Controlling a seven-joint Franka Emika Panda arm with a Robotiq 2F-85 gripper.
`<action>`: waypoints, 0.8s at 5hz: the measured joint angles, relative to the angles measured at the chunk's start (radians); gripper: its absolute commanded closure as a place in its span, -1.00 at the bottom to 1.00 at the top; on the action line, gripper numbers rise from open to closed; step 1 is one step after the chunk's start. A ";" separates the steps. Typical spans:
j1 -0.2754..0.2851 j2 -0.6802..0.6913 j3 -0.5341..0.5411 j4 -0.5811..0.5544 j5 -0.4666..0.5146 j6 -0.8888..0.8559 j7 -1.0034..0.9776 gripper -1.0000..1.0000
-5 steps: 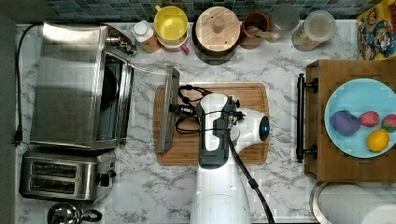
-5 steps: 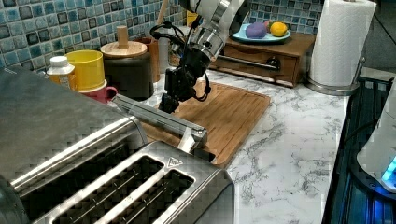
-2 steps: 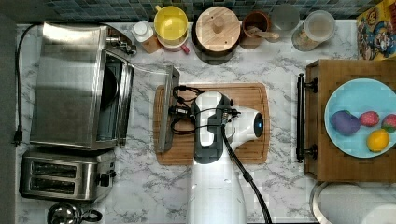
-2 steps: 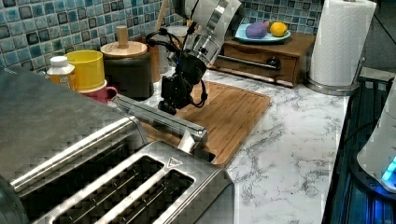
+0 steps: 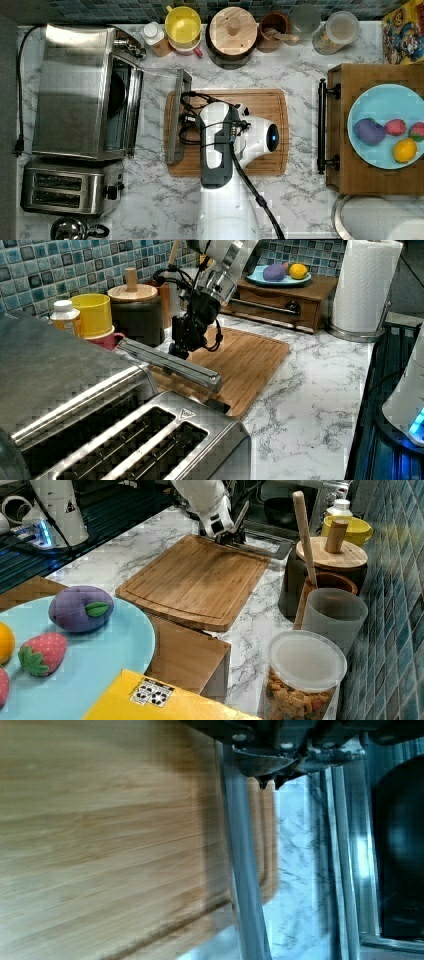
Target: Close the oven.
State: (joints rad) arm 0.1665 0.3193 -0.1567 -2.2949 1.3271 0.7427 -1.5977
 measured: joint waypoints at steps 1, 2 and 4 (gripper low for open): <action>0.028 -0.093 0.018 -0.012 -0.110 0.029 0.128 1.00; 0.040 -0.168 0.093 0.010 -0.269 0.078 0.307 1.00; 0.196 -0.190 0.159 0.139 -0.830 0.167 0.791 1.00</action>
State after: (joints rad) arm 0.3625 0.1289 0.0026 -2.1562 0.4968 0.9102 -0.8071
